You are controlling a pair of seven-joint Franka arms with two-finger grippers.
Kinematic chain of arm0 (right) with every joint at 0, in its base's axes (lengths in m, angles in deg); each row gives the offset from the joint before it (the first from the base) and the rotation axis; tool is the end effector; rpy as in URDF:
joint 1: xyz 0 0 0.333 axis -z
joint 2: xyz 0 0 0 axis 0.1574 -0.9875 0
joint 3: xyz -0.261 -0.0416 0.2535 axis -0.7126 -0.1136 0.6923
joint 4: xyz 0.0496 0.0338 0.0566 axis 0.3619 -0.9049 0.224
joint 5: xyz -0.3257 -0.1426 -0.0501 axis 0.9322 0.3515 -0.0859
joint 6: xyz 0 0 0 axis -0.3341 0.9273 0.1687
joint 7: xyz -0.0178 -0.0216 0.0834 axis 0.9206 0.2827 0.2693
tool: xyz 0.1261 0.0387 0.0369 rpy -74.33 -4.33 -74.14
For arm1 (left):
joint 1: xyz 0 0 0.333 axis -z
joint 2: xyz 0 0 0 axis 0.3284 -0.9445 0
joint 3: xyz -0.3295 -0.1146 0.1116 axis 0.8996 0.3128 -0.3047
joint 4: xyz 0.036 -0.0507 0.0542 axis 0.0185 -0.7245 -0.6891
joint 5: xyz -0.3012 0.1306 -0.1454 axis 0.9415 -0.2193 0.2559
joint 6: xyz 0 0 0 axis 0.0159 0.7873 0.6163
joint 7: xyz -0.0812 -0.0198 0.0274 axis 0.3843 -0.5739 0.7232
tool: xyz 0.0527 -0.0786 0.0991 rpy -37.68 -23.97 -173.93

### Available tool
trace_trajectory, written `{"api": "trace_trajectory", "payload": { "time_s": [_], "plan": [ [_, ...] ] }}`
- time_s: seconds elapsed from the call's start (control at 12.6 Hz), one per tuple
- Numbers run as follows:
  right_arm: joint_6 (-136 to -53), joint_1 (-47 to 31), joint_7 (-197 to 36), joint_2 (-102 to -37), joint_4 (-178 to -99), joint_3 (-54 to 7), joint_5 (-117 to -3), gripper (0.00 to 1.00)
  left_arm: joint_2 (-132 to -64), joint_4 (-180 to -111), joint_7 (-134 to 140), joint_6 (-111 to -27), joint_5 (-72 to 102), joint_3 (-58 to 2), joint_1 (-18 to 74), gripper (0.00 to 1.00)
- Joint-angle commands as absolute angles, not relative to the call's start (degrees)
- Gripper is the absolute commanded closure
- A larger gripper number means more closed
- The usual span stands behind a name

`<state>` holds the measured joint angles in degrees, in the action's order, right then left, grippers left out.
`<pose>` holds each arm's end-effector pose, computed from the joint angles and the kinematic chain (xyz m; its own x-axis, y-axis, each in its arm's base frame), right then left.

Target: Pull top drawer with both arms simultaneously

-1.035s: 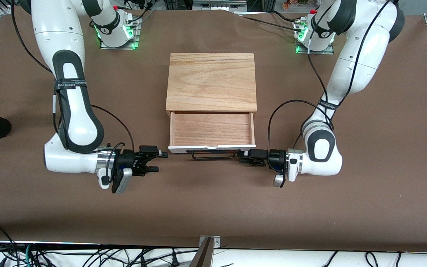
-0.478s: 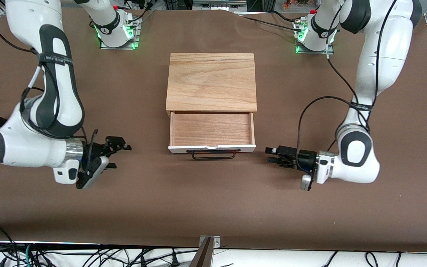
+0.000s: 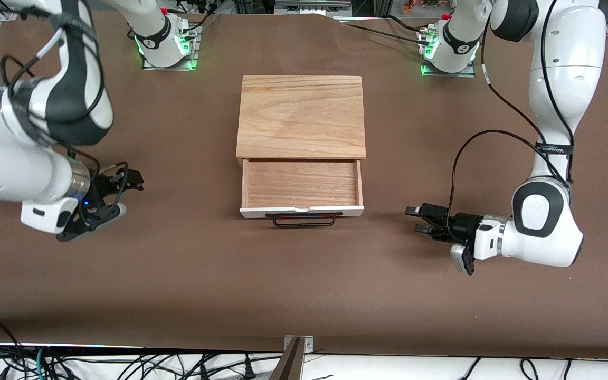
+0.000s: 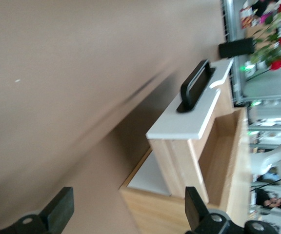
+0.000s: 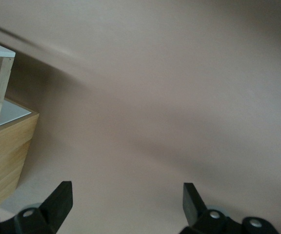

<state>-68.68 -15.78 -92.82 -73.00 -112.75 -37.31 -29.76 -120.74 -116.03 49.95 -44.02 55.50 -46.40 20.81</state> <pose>0.6452 0.1293 0.5088 0.9039 0.4012 -0.1482 0.4032 -0.9149 -0.0174 0.7099 -0.1222 0.2963 0.8989 -0.4305 0.0811 -0.3114 -0.4978 0.8095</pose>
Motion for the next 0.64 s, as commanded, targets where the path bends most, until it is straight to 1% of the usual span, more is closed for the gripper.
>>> {"api": "trace_trajectory", "payload": {
  "time_s": [0.0,0.08,0.24,0.32,0.4,0.48,0.56],
  "plan": [
    [-64.50,-16.43,-86.32,-69.14,-113.59,-37.77,-26.61,0.00,-118.32,-115.24,49.19,-43.78,48.68,-47.39,21.02,0.00],
    [-64.31,-16.08,-85.87,-66.87,-115.16,-37.60,-25.92,0.00,-117.79,-114.72,49.19,-43.78,46.13,-47.57,21.02,0.00],
    [-65.01,-12.85,-82.10,-61.77,-121.56,-36.03,-25.56,0.00,-116.48,-114.45,49.19,-43.86,42.87,-47.57,21.02,0.00],
    [-65.44,-10.48,-81.13,-58.96,-124.72,-33.06,-24.86,0.00,-115.60,-114.45,49.19,-44.04,41.72,-48.35,21.02,0.00],
    [-67.45,-7.23,-78.86,-56.06,-128.23,-28.76,-22.33,0.00,-114.72,-114.36,49.19,-44.04,40.58,-48.71,21.02,0.00],
    [-70.34,-2.59,-75.96,-52.82,-132.97,-22.72,-19.70,0.00,-113.23,-114.45,49.27,-44.04,38.22,-48.80,21.02,0.00],
    [-73.94,3.63,-74.46,-48.78,-138.50,-17.18,-19.58,0.00,-111.57,-114.71,49.80,-44.04,34.46,-48.80,21.02,0.00]
  ]
}}
